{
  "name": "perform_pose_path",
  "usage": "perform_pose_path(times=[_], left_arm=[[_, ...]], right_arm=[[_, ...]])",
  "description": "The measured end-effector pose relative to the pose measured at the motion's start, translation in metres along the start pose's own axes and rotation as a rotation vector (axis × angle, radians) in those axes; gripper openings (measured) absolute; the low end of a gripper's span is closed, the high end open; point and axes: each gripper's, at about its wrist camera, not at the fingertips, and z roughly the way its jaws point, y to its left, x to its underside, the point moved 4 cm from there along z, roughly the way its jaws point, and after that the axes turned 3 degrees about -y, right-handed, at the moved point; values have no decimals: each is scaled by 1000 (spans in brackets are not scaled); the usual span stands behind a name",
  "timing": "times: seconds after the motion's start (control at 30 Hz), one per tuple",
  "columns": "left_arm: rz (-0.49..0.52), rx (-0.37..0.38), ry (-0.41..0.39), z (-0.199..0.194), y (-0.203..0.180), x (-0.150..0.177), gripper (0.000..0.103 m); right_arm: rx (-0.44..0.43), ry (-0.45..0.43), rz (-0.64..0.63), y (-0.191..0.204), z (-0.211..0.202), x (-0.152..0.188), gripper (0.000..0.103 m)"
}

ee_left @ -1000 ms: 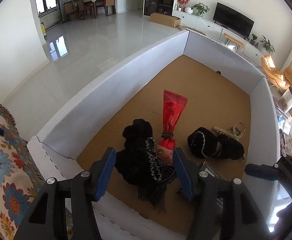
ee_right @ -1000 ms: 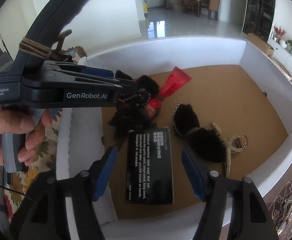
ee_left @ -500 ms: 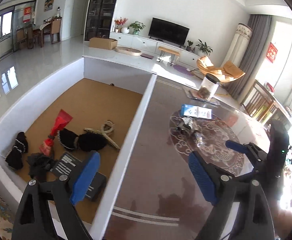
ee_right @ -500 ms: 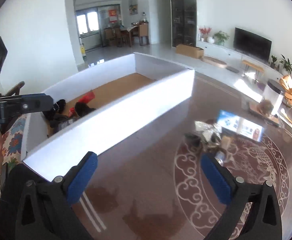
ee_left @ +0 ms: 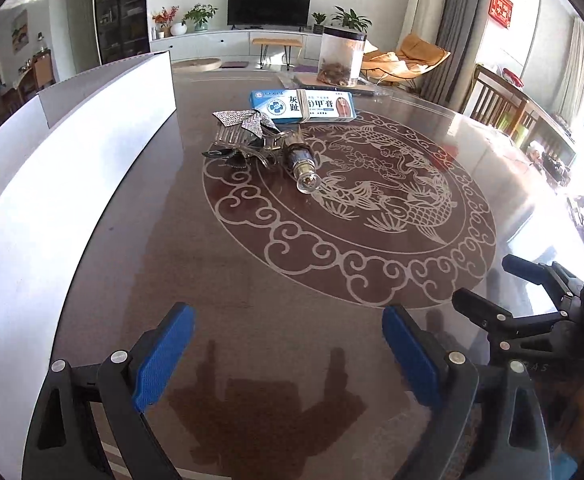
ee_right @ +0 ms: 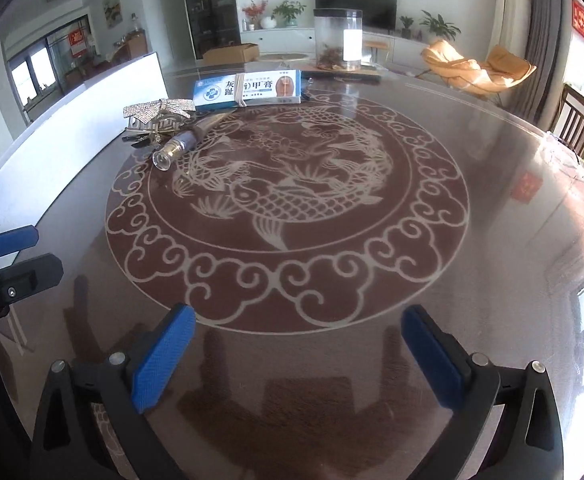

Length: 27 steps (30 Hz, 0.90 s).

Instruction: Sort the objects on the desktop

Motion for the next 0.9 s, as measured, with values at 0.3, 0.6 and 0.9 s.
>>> perform_pose_path(times=[0.3,0.6,0.9], left_arm=[[-65,-29,-6,14,27,18,96],[-70,-52,-4,16,32,18,102],[9,-96,35,22,20,22,103]], right_arm=[[22,23,-41,12,9,3,103],[23,24,-41,11,9,3,103],[24,24,-40,11,8,3,103]])
